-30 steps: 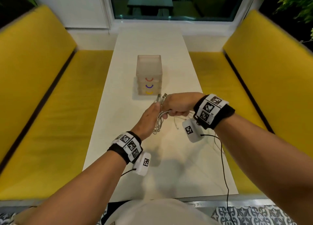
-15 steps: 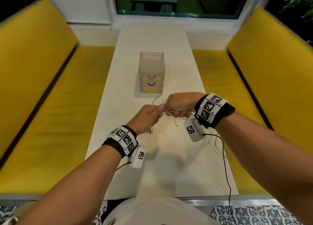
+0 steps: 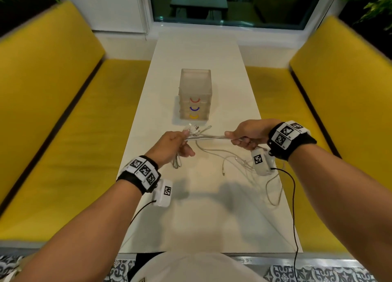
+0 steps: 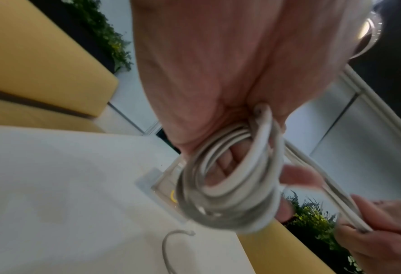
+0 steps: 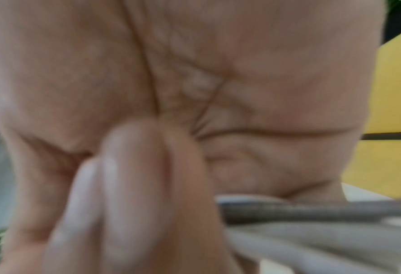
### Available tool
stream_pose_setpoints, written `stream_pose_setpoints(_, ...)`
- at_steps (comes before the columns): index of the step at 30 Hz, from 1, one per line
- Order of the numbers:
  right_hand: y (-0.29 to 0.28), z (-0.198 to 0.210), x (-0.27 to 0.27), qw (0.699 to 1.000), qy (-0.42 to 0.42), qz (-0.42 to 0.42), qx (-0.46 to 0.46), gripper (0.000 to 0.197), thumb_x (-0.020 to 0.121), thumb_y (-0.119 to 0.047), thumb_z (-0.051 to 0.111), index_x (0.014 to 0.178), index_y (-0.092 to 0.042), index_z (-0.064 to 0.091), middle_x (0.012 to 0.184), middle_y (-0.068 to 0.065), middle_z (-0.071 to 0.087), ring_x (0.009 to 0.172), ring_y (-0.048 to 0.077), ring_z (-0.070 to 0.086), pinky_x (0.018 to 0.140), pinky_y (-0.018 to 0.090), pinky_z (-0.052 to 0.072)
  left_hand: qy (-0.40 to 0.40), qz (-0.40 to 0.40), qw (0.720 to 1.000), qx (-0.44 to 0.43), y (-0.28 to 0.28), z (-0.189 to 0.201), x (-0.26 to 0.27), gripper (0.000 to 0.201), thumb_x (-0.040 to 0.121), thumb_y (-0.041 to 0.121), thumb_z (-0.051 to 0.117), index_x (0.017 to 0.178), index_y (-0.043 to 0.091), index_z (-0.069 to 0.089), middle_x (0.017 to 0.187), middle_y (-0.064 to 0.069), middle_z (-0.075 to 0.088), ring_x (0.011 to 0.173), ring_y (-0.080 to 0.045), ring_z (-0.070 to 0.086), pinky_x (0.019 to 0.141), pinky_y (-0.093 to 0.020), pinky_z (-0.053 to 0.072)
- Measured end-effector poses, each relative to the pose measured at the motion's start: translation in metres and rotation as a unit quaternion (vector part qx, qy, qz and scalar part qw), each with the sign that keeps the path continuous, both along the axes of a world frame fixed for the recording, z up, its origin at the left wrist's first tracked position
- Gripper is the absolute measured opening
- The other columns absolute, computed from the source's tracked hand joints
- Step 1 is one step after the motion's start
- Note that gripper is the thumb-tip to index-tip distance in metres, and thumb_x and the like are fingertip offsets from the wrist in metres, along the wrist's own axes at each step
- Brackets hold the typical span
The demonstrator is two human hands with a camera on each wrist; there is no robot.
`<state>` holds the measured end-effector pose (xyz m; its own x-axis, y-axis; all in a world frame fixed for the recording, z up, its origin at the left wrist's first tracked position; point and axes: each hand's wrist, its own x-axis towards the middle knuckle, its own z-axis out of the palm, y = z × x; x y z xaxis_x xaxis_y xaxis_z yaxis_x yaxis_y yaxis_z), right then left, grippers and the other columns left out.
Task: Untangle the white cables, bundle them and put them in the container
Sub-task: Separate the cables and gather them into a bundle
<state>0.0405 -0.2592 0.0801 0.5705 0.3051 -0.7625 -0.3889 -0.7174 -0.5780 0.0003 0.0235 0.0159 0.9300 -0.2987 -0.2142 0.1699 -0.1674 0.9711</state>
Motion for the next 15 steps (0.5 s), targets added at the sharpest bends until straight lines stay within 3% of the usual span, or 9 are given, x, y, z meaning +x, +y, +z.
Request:
stream_pose_setpoints(2, -0.001, -0.004, 0.0, 0.998, -0.022, -0.04, 0.037, 0.039, 0.103, -0.043, 0.05, 0.078, -0.014, 0.051, 0.058, -0.003, 0.032, 0.048, 0.013, 0.026, 0.046, 0.026, 0.022, 0.005, 0.047, 0.999, -0.008, -0.006, -0.005, -0.001, 0.042, 0.107, 0.037, 0.046, 0.076, 0.01, 0.053, 0.054, -0.004, 0.053, 0.049, -0.024, 0.055, 0.059, -0.039, 0.052)
stream_pose_setpoints(4, 0.005, -0.007, -0.004, 0.988, -0.071, -0.103, 0.091, 0.035, 0.105, -0.04, 0.048, 0.079, -0.016, 0.052, 0.059, -0.004, 0.029, 0.049, 0.012, 0.02, 0.047, 0.027, 0.014, 0.018, 0.114, 0.993, -0.013, -0.014, -0.008, -0.001, 0.043, 0.107, 0.04, 0.045, 0.072, 0.015, 0.046, 0.052, 0.002, 0.041, 0.042, -0.015, 0.037, 0.049, -0.029, 0.04)
stream_pose_setpoints(7, 0.035, -0.015, -0.023, 0.953, -0.158, -0.2, 0.162, 0.033, 0.106, -0.033, 0.044, 0.076, -0.019, 0.048, 0.06, -0.003, 0.026, 0.048, 0.012, 0.016, 0.045, 0.024, 0.009, 0.028, 0.225, 0.974, -0.021, -0.029, -0.009, 0.002, 0.046, 0.107, 0.043, 0.04, 0.07, 0.016, 0.045, 0.053, 0.003, 0.04, 0.043, -0.013, 0.032, 0.046, -0.025, 0.031)
stream_pose_setpoints(10, 0.07, -0.027, -0.044, 0.904, -0.239, -0.294, 0.197, 0.036, 0.106, -0.031, 0.041, 0.072, -0.019, 0.048, 0.055, -0.003, 0.027, 0.04, 0.009, 0.018, 0.042, 0.018, 0.013, 0.029, 0.285, 0.957, -0.049, -0.044, -0.004, 0.005, 0.048, 0.108, 0.045, 0.034, 0.069, 0.018, 0.044, 0.055, 0.002, 0.039, 0.044, -0.012, 0.031, 0.045, -0.024, 0.029)
stream_pose_setpoints(13, 0.096, -0.037, -0.058, 0.879, -0.337, -0.291, 0.172, 0.04, 0.107, -0.029, 0.039, 0.071, -0.018, 0.049, 0.05, -0.007, 0.037, 0.037, 0.006, 0.028, 0.04, 0.021, 0.023, 0.046, 0.302, 0.947, -0.099, -0.058, 0.007, 0.006, 0.053, 0.106, 0.055, 0.03, 0.067, 0.02, 0.041, 0.049, 0.006, 0.036, 0.042, -0.012, 0.026, 0.043, -0.023, 0.024)
stream_pose_setpoints(15, 0.108, -0.04, -0.066, 0.878, -0.393, -0.237, 0.132, 0.041, 0.107, -0.027, 0.038, 0.069, -0.018, 0.05, 0.056, -0.009, 0.045, 0.047, 0.005, 0.039, 0.05, 0.026, 0.033, 0.051, 0.303, 0.945, -0.112, -0.064, 0.011, 0.007, 0.059, 0.102, 0.064, 0.028, 0.065, 0.02, 0.041, 0.046, 0.007, 0.036, 0.041, -0.013, 0.028, 0.043, -0.023, 0.025)
